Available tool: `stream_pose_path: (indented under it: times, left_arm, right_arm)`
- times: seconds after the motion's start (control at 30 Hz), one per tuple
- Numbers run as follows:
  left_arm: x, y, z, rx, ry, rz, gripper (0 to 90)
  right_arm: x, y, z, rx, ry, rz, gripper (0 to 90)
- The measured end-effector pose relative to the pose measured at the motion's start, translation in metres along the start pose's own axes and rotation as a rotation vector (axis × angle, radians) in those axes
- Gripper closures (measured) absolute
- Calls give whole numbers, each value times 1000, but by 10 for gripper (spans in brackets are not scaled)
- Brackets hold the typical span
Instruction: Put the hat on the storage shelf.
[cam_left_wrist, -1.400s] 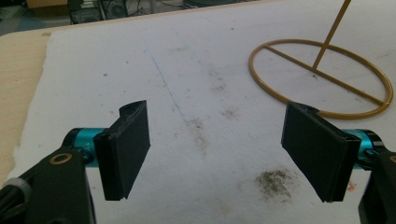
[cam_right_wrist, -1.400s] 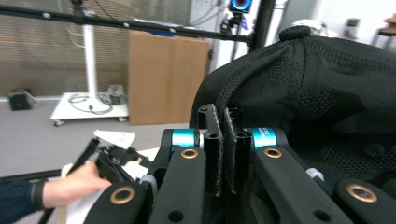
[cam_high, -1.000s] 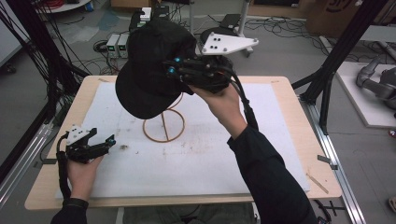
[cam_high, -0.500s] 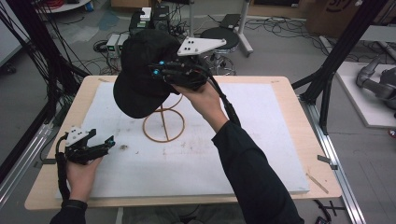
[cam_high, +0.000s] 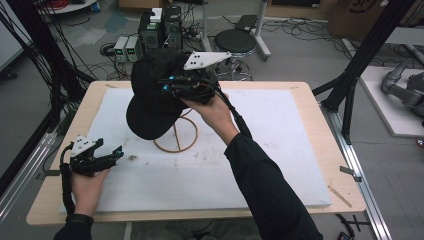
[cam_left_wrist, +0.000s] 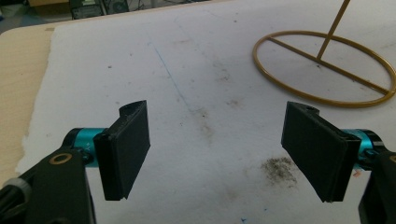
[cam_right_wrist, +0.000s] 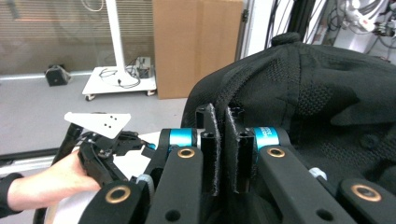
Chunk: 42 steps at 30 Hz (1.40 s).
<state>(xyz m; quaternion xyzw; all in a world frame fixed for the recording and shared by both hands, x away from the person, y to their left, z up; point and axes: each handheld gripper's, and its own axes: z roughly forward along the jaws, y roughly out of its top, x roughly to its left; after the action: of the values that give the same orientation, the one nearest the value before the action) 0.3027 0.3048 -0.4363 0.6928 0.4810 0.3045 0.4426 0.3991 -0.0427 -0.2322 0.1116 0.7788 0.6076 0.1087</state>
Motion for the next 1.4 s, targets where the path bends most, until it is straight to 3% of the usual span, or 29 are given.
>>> stream_pose_path:
  times: [0.3, 0.4, 0.47, 0.57, 0.67, 1.0, 1.4]
  left_arm:
    - [-1, -1, 1, 9, -7, 2, 236]
    - [-1, -1, 1, 6, -6, 1, 236]
    - [-1, -1, 1, 6, -4, 1, 236]
    - [-1, -1, 1, 7, -7, 2, 236]
    - [-1, -1, 1, 7, -7, 1, 235]
    - [-2, 1, 0, -19, -24, 12, 233]
    - [-6, 5, 0, -59, -70, 12, 218]
  right_arm:
    - [-1, -19, 5, 42, -20, -3, 813]
    - [2, -22, 5, 28, -52, -23, 799]
    - [1, -21, 3, 14, -61, -18, 732]
    - [0, -22, -4, 1, -81, -10, 703]
    - [-2, -23, -13, -17, -112, -1, 568]
    - [-9, -39, -64, -29, -204, 16, 330]
    - [-9, -83, -138, -18, -320, 77, 216]
